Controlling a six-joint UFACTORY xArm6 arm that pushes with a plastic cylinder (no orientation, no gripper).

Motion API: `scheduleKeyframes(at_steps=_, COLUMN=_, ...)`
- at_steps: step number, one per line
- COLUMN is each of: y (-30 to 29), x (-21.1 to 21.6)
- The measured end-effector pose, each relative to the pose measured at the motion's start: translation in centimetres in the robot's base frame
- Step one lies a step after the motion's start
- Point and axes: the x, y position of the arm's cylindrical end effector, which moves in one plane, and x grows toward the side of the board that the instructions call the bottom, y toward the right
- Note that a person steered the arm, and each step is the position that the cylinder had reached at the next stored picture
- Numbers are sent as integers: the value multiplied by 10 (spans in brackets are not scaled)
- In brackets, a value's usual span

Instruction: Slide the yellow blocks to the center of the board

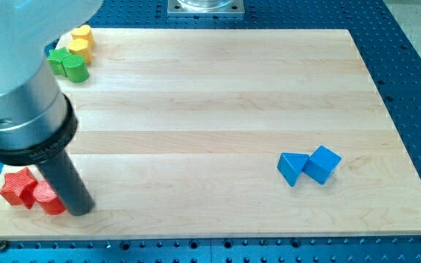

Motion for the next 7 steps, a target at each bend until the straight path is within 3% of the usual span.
scheduleKeyframes(at_steps=1, y=-18, x=-4)
scheduleKeyframes(at_steps=2, y=43, x=-20)
scheduleKeyframes(at_steps=3, y=90, x=-69)
scheduleKeyframes(at_steps=5, y=90, x=-90)
scheduleKeyframes(at_steps=7, y=-53, x=-173)
